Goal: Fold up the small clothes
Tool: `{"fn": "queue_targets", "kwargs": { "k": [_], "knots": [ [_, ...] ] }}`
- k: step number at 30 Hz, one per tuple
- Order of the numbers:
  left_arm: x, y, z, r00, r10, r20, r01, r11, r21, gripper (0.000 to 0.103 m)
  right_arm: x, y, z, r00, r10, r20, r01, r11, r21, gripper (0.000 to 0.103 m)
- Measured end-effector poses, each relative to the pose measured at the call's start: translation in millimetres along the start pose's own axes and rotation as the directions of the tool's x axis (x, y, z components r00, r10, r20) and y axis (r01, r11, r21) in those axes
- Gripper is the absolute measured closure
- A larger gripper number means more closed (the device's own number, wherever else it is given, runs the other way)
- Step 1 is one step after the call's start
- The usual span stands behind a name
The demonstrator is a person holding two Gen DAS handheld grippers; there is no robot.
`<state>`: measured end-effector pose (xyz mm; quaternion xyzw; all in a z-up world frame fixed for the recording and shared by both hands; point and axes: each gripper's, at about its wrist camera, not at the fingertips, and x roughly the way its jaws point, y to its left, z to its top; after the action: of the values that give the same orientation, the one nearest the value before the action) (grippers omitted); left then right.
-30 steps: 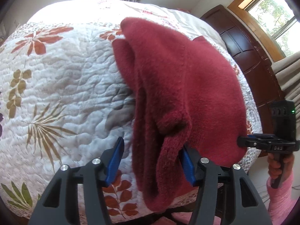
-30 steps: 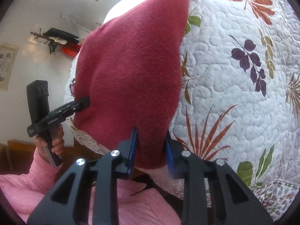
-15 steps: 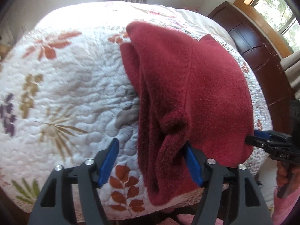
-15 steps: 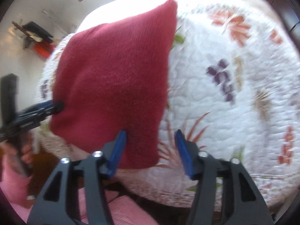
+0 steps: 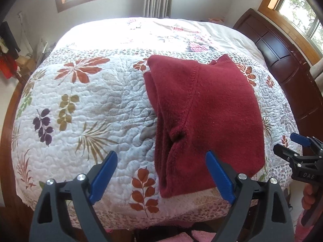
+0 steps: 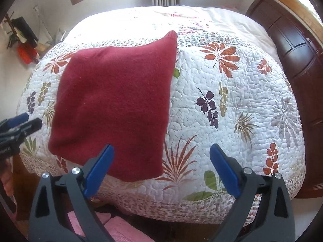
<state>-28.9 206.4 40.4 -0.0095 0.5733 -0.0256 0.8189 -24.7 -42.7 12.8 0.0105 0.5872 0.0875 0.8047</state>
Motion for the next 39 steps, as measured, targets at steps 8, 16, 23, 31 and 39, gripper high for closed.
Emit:
{"fn": "queue_targets", "kwargs": {
  "k": [8, 16, 23, 31, 39],
  "knots": [
    [-11, 3, -11, 0.999, 0.034, 0.022, -0.034, 0.999, -0.012, 0.013, -18, 12, 1, 1.0, -0.003, 0.022, 0.003, 1.0, 0.011, 0.007],
    [-15, 2, -18, 0.999, 0.047, 0.022, -0.046, 0.999, -0.016, 0.013, -27, 18, -3, 0.999, -0.02, 0.032, 0.02, 1.0, -0.001, 0.007],
    [-18, -7, -19, 0.999, 0.041, 0.029, -0.041, 0.999, -0.003, 0.012, -28, 14, -10, 0.999, -0.04, 0.029, 0.039, 0.999, 0.011, 0.007],
    [-19, -18, -20, 0.999, 0.041, 0.028, -0.042, 0.999, 0.019, 0.01, -26, 7, -17, 0.998, -0.053, 0.019, 0.052, 0.998, 0.034, 0.007],
    [-14, -16, -22, 0.999, 0.051, 0.016, -0.051, 0.999, 0.014, 0.009, -24, 7, -17, 0.999, -0.047, 0.012, 0.046, 0.998, 0.034, 0.007]
  ]
}}
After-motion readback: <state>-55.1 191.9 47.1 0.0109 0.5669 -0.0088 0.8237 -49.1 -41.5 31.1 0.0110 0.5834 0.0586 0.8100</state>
